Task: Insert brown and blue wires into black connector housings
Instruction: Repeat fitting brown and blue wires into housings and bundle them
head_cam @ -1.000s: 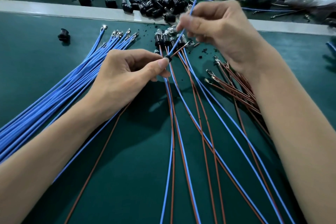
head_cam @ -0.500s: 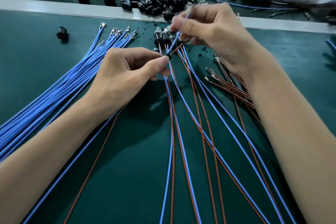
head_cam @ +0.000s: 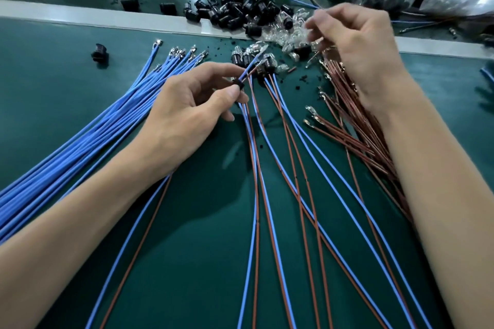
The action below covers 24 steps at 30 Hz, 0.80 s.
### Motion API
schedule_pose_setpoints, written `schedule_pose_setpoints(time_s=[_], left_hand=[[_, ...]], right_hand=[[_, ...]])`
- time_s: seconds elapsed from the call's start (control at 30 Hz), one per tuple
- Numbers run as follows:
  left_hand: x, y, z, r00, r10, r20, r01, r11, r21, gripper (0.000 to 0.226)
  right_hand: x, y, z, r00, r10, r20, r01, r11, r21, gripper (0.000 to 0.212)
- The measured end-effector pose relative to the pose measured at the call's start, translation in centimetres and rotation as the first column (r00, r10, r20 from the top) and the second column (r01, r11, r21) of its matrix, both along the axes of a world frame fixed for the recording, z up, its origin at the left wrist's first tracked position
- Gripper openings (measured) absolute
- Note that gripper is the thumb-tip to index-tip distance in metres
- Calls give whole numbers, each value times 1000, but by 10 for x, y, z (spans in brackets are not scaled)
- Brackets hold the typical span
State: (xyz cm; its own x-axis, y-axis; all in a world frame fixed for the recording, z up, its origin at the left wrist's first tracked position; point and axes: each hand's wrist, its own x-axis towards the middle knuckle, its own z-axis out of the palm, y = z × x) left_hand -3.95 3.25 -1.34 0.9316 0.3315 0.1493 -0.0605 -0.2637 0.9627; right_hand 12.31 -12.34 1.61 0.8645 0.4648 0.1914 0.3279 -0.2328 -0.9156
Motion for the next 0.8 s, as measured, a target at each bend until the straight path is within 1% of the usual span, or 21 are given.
schedule_pose_setpoints(time_s=[0.03, 0.07, 0.1, 0.13, 0.2, 0.23, 0.27, 0.4, 0.5, 0.67, 0.8], left_hand=[[0, 1, -1, 1000, 1, 2, -1, 1000, -11, 22], [1, 1, -2, 1000, 3, 3, -3, 1000, -17, 25], [1, 1, -3, 1000, 6, 3, -6, 1000, -21, 27], [2, 2, -3, 1000, 9, 6, -9, 1000, -25, 28], [3, 3, -4, 1000, 8, 16, -7, 999, -42, 27], [3, 3, -5, 1000, 8, 19, -7, 998, -55, 27], [3, 3, -5, 1000, 9, 21, -7, 998, -66, 26], [3, 3, -6, 1000, 16, 24, -14, 997, -73, 24], [3, 3, -5, 999, 31, 29, -28, 996, -83, 22], [4, 2, -3, 996, 58, 72, -51, 995, -88, 6], [2, 1, -3, 995, 51, 90, -48, 998, -33, 5]], right_hand=[[5, -1, -5, 988, -110, 109, 117, 991, -69, 10], [8, 0, -9, 964, -152, 220, 187, 971, -151, 10], [9, 3, -13, 942, -127, 311, 209, 947, -243, 15], [9, 6, -16, 927, -50, 373, 187, 921, -341, 21], [7, 12, -25, 887, 143, 438, 123, 843, -524, 29], [5, 14, -28, 864, 201, 462, 120, 809, -576, 29], [4, 15, -30, 846, 218, 486, 133, 797, -589, 28], [-1, 12, -29, 802, 151, 579, 226, 819, -527, 22], [-4, 13, -27, 794, 131, 593, 256, 813, -523, 21], [-8, 15, -25, 799, 203, 566, 173, 824, -540, 24], [-9, 17, -25, 815, 247, 524, 103, 828, -551, 25]])
